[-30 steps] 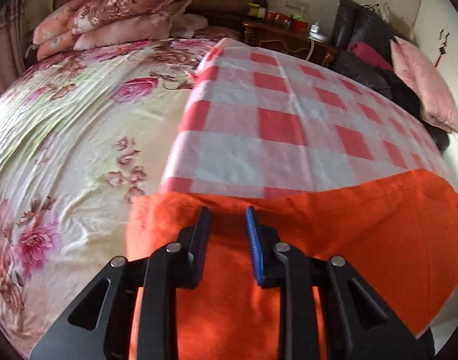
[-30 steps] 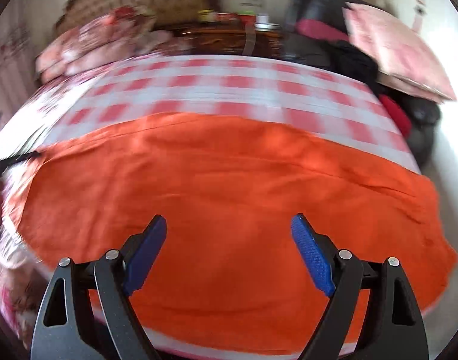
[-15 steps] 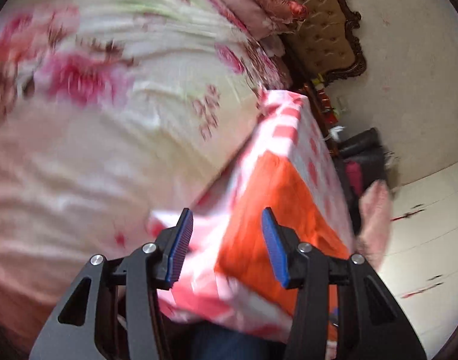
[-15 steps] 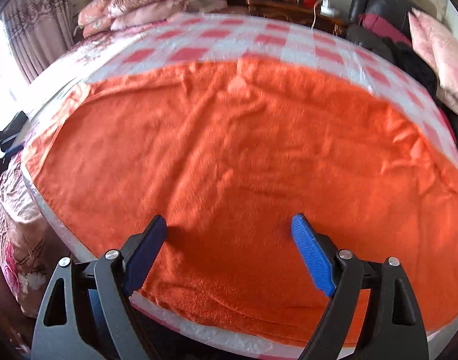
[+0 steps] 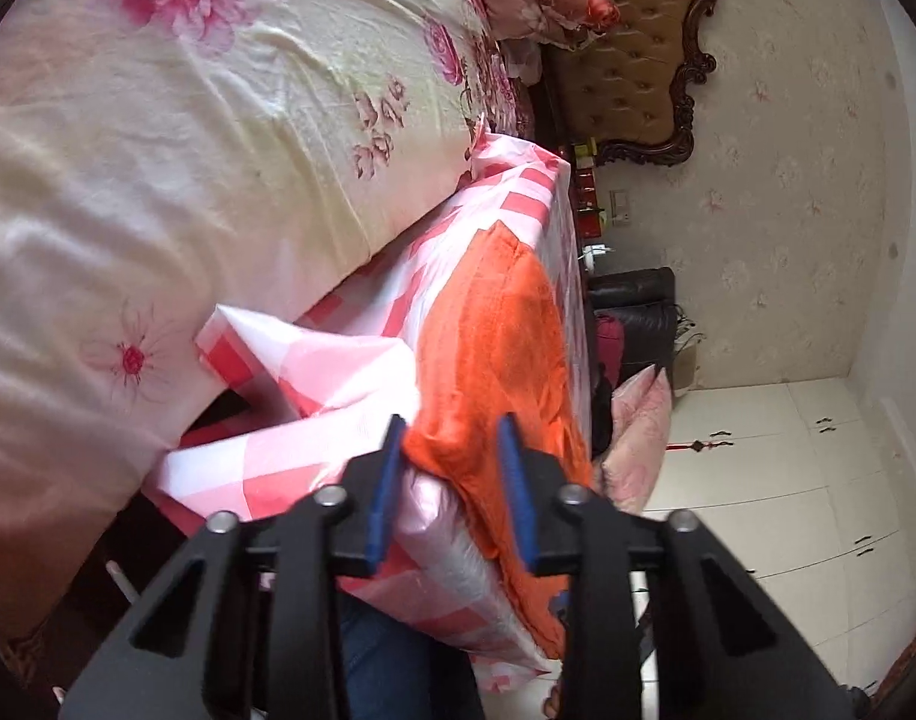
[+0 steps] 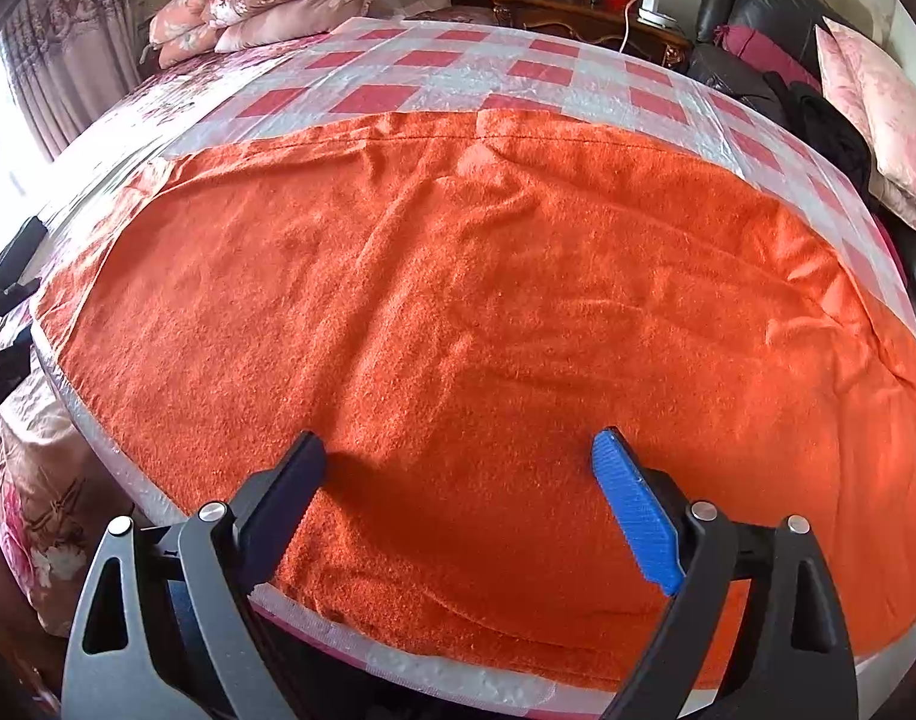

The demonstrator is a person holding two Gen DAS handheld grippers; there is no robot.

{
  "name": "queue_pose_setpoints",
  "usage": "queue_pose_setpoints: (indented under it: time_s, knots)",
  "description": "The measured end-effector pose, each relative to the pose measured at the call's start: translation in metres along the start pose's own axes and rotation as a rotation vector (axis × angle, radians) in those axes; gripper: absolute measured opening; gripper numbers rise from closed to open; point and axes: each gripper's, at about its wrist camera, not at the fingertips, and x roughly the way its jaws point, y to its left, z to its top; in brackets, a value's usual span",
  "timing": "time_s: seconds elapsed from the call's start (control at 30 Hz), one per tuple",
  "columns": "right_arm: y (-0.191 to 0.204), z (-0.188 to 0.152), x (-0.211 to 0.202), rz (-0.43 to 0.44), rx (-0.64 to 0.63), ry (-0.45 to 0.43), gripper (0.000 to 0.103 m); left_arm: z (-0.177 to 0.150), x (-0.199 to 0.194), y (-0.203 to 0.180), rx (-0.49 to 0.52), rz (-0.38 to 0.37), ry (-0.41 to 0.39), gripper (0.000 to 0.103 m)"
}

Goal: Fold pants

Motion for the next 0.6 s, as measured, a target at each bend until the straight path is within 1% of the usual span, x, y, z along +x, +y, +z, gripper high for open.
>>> queue_pose_setpoints:
  time_s: [0.1, 0.17, 0.2, 0.3, 0.33, 0.5, 0.6]
  knots:
    - [0.000, 0.002, 0.001, -0.006, 0.012, 0.016, 0.088, 0.001, -0.002, -0.010, 0.040, 0.037, -0.019, 0.018]
    - [0.000, 0.003, 0.001, -0.008, 0.018, 0.023, 0.088, 0.000, -0.003, -0.025, 0.111, 0.114, -0.030, 0.016]
    - [0.000, 0.003, 0.002, -0.008, 0.020, 0.026, 0.088, 0.000, -0.003, -0.032, 0.134, 0.140, -0.034, 0.015]
    - [-0.002, 0.004, 0.002, -0.003, 0.033, 0.037, 0.088, -0.004, -0.002, -0.060, 0.239, 0.246, -0.052, 0.010]
    - [-0.002, 0.005, 0.002, -0.001, 0.038, 0.039, 0.088, -0.006, -0.001, -0.072, 0.285, 0.297, -0.060, 0.010]
    - [-0.010, 0.006, -0.001, 0.016, 0.088, 0.053, 0.087, -0.013, 0.006, -0.114, 0.439, 0.446, -0.092, 0.009]
    - [-0.018, 0.006, -0.003, -0.013, 0.108, 0.047, 0.087, -0.020, 0.015, -0.139, 0.539, 0.551, -0.108, 0.009]
